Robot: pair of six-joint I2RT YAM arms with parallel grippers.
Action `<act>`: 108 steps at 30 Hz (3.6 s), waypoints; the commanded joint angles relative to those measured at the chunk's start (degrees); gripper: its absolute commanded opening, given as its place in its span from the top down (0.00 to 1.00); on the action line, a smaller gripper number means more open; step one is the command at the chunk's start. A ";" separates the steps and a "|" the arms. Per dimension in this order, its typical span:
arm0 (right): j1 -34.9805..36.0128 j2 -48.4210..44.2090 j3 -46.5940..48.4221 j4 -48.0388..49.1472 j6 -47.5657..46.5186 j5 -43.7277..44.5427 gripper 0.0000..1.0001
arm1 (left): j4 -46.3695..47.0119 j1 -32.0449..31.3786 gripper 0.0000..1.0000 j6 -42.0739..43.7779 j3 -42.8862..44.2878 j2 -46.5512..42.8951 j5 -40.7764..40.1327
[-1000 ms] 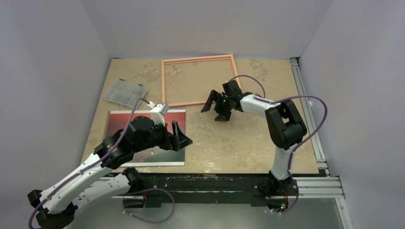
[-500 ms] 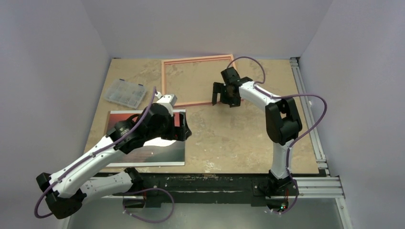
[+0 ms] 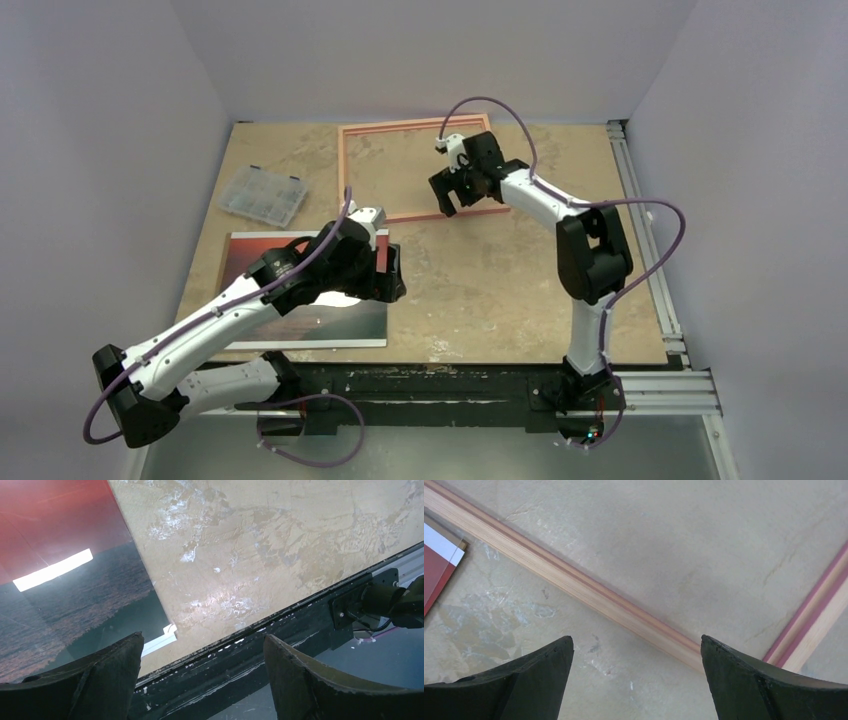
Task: Put the photo into the frame
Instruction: Move the photo frame to the center of the board.
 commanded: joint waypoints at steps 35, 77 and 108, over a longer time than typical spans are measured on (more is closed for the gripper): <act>1.26 15.70 13.70 -11.94 -10.44 2.54 0.37 | 1.14 0.26 0.14 -1.37 -4.65 -2.33 2.62; 11.20 -12.88 -18.27 -4.53 33.44 11.10 0.78 | -6.19 0.26 0.14 -11.98 -2.14 3.13 -5.44; -21.87 -45.85 -44.76 1.90 31.00 -22.34 0.14 | 13.29 3.42 0.11 -22.82 23.17 45.13 1.94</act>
